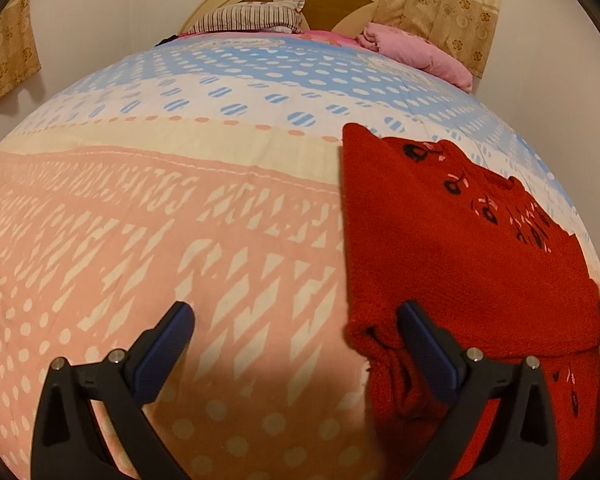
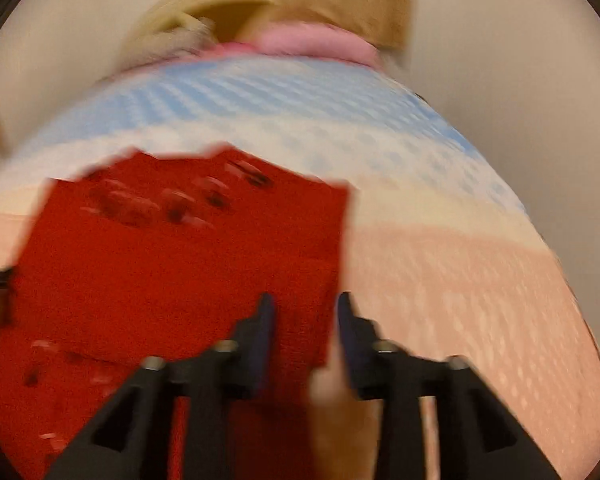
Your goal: Fold small clothes
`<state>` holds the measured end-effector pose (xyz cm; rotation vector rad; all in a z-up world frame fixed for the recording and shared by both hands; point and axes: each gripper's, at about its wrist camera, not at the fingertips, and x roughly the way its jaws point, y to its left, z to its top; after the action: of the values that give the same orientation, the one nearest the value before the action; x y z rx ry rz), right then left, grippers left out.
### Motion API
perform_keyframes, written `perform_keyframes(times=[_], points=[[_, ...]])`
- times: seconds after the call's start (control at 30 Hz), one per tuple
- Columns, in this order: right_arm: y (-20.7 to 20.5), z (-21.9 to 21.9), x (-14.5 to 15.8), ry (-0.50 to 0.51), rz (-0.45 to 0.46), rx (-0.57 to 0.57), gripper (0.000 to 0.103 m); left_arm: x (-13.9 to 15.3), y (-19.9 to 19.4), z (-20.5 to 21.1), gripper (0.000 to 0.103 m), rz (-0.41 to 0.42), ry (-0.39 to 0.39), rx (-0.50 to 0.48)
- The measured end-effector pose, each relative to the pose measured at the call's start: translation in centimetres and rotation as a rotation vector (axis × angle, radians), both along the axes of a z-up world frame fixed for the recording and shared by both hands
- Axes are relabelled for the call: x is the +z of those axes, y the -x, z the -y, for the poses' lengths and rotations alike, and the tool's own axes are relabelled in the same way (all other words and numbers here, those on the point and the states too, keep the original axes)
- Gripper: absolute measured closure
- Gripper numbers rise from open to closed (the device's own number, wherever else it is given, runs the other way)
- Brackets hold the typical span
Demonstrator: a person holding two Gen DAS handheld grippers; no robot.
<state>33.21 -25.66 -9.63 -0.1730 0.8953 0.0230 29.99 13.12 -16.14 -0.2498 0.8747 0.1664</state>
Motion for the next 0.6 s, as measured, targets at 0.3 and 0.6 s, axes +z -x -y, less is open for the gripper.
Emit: perform_keyframes(times=[0.3,0.6], points=[[2.0,-2.8,0.9,-0.194,0.000,0.218,0.053,0.1,0.4,0.1,0.000,0.001,-0.019,0.009],[2.9,-1.2,-2.8,-0.226,-0.049,0.125,0.039,-0.3,0.9,-0.7,0.000,-0.016,-0.005,0.051]])
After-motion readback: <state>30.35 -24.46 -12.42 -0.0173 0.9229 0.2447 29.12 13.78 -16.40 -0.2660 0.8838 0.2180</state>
